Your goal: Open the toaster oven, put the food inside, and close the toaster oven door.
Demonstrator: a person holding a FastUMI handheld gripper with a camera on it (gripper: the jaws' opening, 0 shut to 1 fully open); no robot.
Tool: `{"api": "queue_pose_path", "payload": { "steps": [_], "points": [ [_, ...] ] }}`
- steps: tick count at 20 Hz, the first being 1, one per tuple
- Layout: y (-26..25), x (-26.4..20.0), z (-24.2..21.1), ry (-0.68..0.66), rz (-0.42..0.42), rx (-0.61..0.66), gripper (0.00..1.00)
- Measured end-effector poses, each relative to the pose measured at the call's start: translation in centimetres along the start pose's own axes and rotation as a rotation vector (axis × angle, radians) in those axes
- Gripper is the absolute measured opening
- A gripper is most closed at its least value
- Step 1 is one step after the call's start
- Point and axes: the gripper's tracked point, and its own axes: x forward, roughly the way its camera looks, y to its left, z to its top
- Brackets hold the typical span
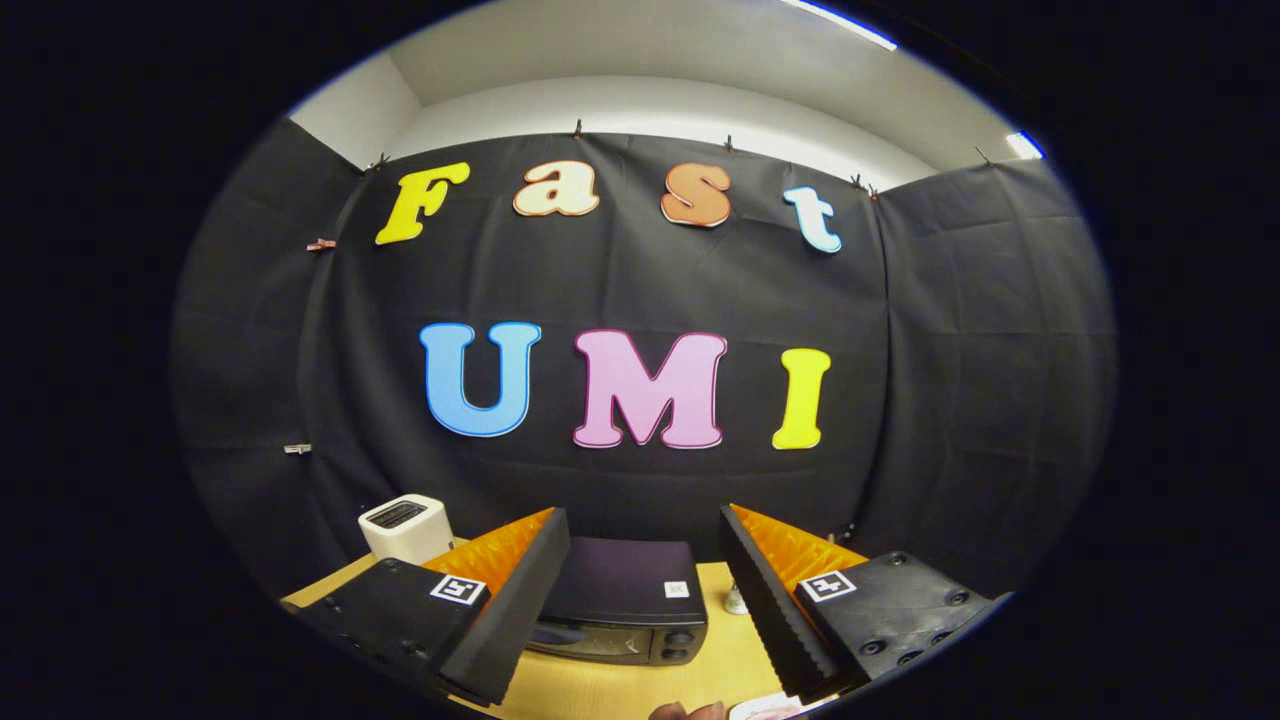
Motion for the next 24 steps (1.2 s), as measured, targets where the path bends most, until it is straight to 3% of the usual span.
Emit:
{"api": "queue_pose_path", "payload": {
  "steps": [7, 14, 19, 24],
  "points": [
    [6.4, 3.6, -9.7, 0.187, 0.054, 0.043, 0.98],
    [9.4, 6.7, -20.7, 0.390, 0.050, 0.067, 0.98],
    [9.9, 8.4, -25.0, 0.451, 0.042, 0.025, 0.99],
    [9.6, 9.3, -26.2, 0.463, -0.008, 0.017, 0.99]
  ]
}}
